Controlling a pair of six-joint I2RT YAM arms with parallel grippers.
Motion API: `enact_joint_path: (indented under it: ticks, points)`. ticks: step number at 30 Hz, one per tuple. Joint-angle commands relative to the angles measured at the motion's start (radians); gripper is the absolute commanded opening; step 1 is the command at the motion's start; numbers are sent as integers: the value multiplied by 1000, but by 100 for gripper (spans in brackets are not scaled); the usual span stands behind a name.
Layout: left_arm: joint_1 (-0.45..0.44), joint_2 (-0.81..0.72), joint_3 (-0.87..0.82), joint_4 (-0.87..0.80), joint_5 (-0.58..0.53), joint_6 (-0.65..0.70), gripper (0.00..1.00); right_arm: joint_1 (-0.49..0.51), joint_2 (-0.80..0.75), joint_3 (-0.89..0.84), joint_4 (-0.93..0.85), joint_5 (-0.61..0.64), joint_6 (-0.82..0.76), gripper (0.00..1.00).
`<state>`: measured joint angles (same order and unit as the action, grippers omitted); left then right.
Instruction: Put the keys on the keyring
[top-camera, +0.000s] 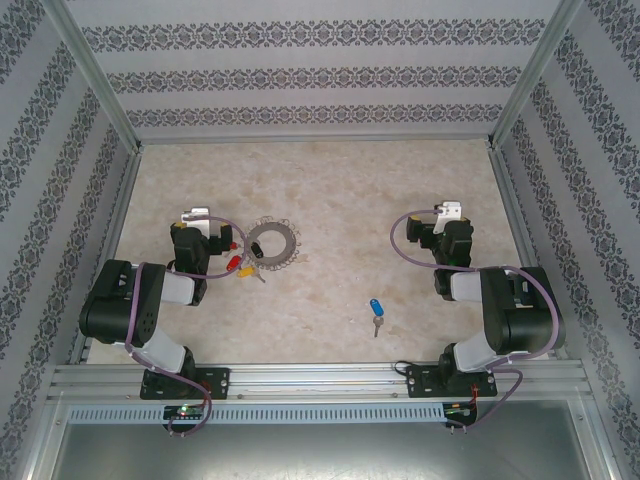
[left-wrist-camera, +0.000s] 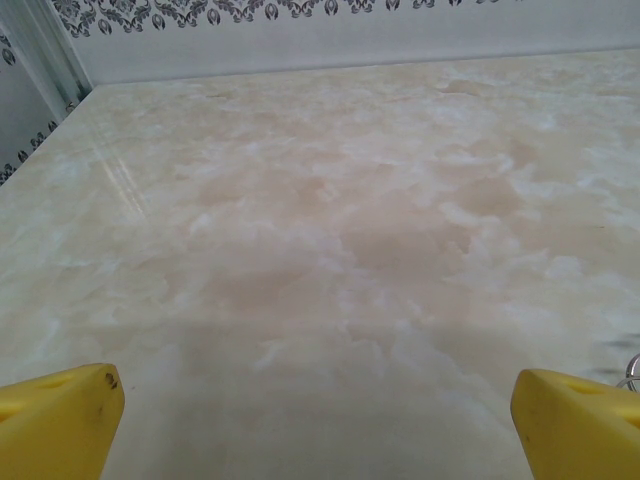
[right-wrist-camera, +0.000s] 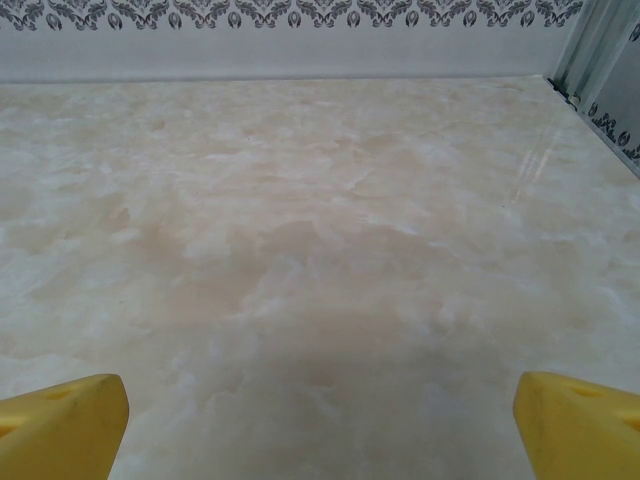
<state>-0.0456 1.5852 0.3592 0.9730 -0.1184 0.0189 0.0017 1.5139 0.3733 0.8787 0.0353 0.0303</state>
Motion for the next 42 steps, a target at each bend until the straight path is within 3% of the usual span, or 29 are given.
enact_joint_path:
  ticks: [1, 6, 16, 25, 29, 33, 35, 39, 42]
  points:
    - [1, 2, -6, 37, 13, 1, 100, -6, -4, 12, 14, -17, 20, 98]
    - [1, 1, -12, 44, 66, 22, 100, -5, -6, 8, 20, -15, 19, 98]
    - [1, 4, -55, 128, 59, 19, 100, -5, -4, 9, 19, -15, 20, 98]
    - [1, 1, -15, 49, 59, 19, 100, -4, -4, 10, 19, -14, 19, 98]
    - [1, 0, -9, 37, 59, 20, 100, 38, -21, 16, -2, 85, -4, 98]
    - [-1, -63, -26, 19, 45, 18, 100, 74, -143, 26, -119, 159, -29, 98]
    - [-19, -149, 0, -111, 3, 18, 100, 96, -239, 65, -322, 178, -29, 98]
    - [-61, -294, 117, -481, -33, -30, 100, 184, -401, 78, -483, 253, 0, 98]
    - [-117, -417, 180, -700, -22, -141, 100, 231, -486, 116, -634, 302, 38, 98]
